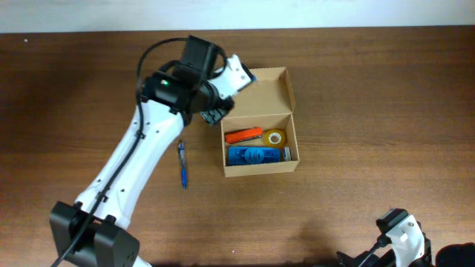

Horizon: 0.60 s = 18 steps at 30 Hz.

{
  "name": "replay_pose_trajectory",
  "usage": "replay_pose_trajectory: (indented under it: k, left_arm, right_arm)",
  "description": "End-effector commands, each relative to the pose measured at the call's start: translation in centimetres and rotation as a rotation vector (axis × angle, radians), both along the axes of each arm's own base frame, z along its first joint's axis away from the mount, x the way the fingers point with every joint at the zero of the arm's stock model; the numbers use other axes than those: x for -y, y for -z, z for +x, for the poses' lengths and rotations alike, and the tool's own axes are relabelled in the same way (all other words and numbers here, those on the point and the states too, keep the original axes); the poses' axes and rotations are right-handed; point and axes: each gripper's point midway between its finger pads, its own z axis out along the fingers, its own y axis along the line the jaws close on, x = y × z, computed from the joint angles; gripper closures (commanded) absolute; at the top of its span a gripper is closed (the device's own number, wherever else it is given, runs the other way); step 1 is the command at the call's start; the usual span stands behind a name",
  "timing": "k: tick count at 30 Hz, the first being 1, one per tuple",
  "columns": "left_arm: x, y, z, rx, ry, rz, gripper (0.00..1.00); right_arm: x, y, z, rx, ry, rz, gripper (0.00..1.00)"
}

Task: Pack container
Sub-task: 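Carry the whiteboard marker into the box and release it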

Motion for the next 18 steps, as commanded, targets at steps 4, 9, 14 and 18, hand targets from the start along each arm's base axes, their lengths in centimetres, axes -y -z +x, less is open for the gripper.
replay_pose_trajectory:
  k: [4,9,14,18]
  left_arm:
    - [2.4,2.9,-0.6,-0.003,0.242,0.119,0.98]
    - [3.2,8.2,0.6,-0.052,0.346,0.188,0.98]
    - [4.9,9.8,0.1,-0.070,0.432,0.168,0.98]
    - [6.2,9.8,-1.2,-0.098,0.473,0.121,0.98]
  right_arm:
    - [0.0,0.0,0.2,-0.007,0.009,-0.001,0.01]
    - [0.0,0.0,0.2,-0.007,0.009,-0.001,0.01]
    - [0.0,0.0,0.2,-0.007,0.009,-0.001,0.01]
    - [0.0,0.0,0.2,-0.007,0.009,-0.001,0.01]
